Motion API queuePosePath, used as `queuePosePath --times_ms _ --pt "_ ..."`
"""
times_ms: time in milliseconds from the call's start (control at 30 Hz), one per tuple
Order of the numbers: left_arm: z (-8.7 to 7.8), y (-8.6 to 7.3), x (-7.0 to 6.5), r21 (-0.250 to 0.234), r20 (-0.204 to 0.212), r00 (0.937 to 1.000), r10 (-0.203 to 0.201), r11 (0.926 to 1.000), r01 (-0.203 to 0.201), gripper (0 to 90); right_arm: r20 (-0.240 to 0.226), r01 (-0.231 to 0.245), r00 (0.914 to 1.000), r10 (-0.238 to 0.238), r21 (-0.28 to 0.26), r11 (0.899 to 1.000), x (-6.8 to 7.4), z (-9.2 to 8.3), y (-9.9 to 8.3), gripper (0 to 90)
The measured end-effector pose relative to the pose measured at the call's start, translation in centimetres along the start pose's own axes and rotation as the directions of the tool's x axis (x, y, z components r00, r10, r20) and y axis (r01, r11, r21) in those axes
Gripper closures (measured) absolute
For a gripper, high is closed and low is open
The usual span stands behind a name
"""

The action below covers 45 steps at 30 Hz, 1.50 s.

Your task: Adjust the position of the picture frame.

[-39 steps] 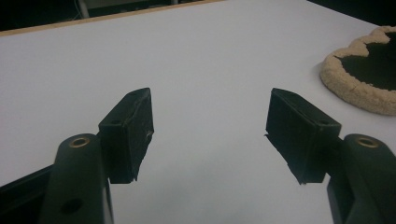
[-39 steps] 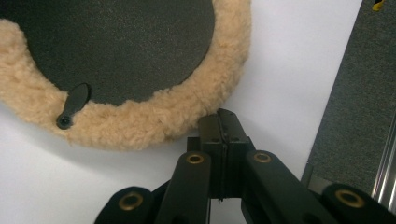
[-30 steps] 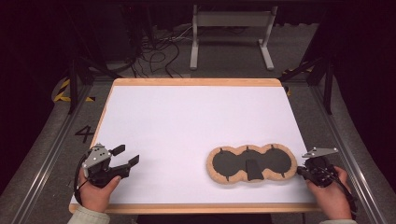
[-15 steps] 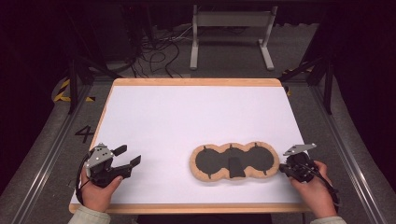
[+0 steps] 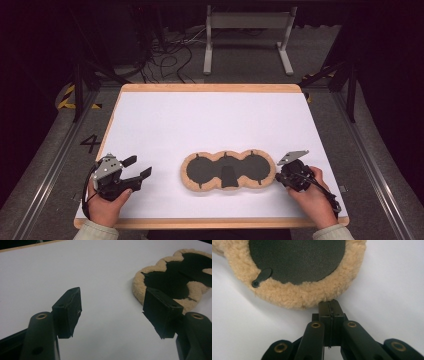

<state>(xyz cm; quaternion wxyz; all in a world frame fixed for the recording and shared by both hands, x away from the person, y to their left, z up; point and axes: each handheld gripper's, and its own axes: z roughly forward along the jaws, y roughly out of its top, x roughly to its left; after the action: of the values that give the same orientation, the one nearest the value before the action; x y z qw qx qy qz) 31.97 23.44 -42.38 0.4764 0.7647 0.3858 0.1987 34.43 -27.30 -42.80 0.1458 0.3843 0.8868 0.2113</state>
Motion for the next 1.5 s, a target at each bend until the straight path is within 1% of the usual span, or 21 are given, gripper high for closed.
queuePosePath --times_ms 167,300,467,567,667,733,833,867,900,933,1000,1033,1067,1133,1267,1300,1333,1367,1433,1467,1500 --pt "0.8 0.1 -0.4 0.019 0.026 0.9996 0.009 0.9998 -0.010 32.2 -0.018 0.026 0.9995 -0.026 -0.004 1.000 1.1 0.6 1.2 90.0" --pt "1.5 0.3 -1.4 0.048 0.048 0.9976 0.049 0.9975 -0.052 34.4 -0.030 0.053 0.9981 -0.053 -0.010 0.999 1.8 0.9 1.7 90.0" --pt "2.1 0.6 -2.6 0.094 0.138 0.9872 0.080 0.9912 -0.093 55.2 -0.060 0.032 0.9977 -0.033 -0.018 0.999 1.9 0.2 1.3 89.2" --pt "2.4 0.7 -3.2 0.129 0.189 0.9776 0.092 0.9846 -0.118 70.6 -0.081 0.052 0.9952 -0.054 -0.020 0.998 2.5 -0.6 1.4 89.8" --pt "2.9 0.8 -4.2 0.193 0.251 0.9627 0.102 0.9691 -0.153 87.9 -0.133 0.085 0.9871 -0.089 -0.032 0.996 3.6 -1.0 1.6 89.7" --pt "3.4 0.8 -5.1 0.237 0.291 0.9484 0.125 0.9510 -0.198 90.0 -0.161 0.107 0.9807 -0.110 -0.031 0.994 4.0 -0.8 1.7 89.6" --pt "4.2 0.7 -6.1 0.285 0.334 0.9322 0.140 0.9279 -0.241 90.0 -0.198 0.123 0.9721 -0.126 -0.028 0.992 4.4 -0.2 1.8 89.6" --pt "4.2 0.7 -6.1 0.285 0.334 0.9322 0.140 0.9279 -0.241 90.0 -0.203 0.130 0.9702 -0.133 -0.027 0.991 4.6 0.0 1.8 89.6" --pt "4.8 0.6 -6.6 0.313 0.352 0.9253 0.142 0.9139 -0.259 90.0 -0.200 0.136 0.9699 -0.139 -0.028 0.990 4.8 0.2 1.9 89.4" --pt "4.8 0.6 -6.6 0.313 0.352 0.9253 0.142 0.9139 -0.259 90.0 -0.200 0.136 0.9699 -0.139 -0.028 0.990 4.8 0.2 1.9 89.4" --pt "5.5 0.6 -6.8 0.332 0.357 0.9237 0.140 0.9053 -0.265 90.0 -0.199 0.149 0.9682 -0.152 -0.031 0.988 5.2 0.6 2.1 88.6" --pt "6.0 0.6 -6.9 0.347 0.350 0.9255 0.145 0.8975 -0.272 90.0 -0.195 0.153 0.9683 -0.157 -0.032 0.988 5.3 0.7 2.2 88.8" --pt "6.0 0.6 -6.9 0.347 0.350 0.9255 0.145 0.8975 -0.272 89.9 -0.195 0.153 0.9683 -0.157 -0.032 0.988 5.3 0.7 2.2 88.8" --pt "6.6 0.5 -7.1 0.374 0.320 0.9336 0.161 0.8841 -0.280 89.9 -0.191 0.157 0.9686 -0.159 -0.027 0.987 5.5 1.0 2.4 90.0" --pt "7.4 0.7 -6.9 0.374 0.307 0.9381 0.160 0.8862 -0.273 90.0 -0.172 0.147 0.9735 -0.151 -0.034 0.988 5.5 1.1 2.4 90.0" --pt "7.6 0.8 -6.9 0.374 0.294 0.9404 0.171 0.8850 -0.277 90.0 -0.157 0.143 0.9766 -0.147 -0.038 0.989 5.4 1.2 2.5 90.0" --pt "8.0 1.1 -6.7 0.375 0.263 0.9468 0.185 0.8848 -0.277 90.0 -0.152 0.135 0.9785 -0.140 -0.044 0.990 5.2 1.4 2.7 90.0" --pt "8.0 1.1 -6.7 0.375 0.263 0.9468 0.185 0.8848 -0.277 90.0 -0.152 0.135 0.9785 -0.140 -0.044 0.990 5.2 1.4 2.7 90.0" --pt "8.9 1.4 -6.1 0.372 0.235 0.9573 0.168 0.8943 -0.248 90.0 -0.127 0.132 0.9823 -0.138 -0.057 0.990 5.0 1.9 3.2 90.0" --pt "9.4 1.4 -6.0 0.366 0.225 0.9606 0.163 0.8993 -0.239 90.0 -0.113 0.135 0.9835 -0.141 -0.061 0.989 4.9 2.0 3.4 90.0" --pt "9.4 1.4 -6.0 0.366 0.225 0.9606 0.163 0.8993 -0.239 90.0 -0.113 0.135 0.9835 -0.141 -0.061 0.989 4.9 2.0 3.4 90.0"
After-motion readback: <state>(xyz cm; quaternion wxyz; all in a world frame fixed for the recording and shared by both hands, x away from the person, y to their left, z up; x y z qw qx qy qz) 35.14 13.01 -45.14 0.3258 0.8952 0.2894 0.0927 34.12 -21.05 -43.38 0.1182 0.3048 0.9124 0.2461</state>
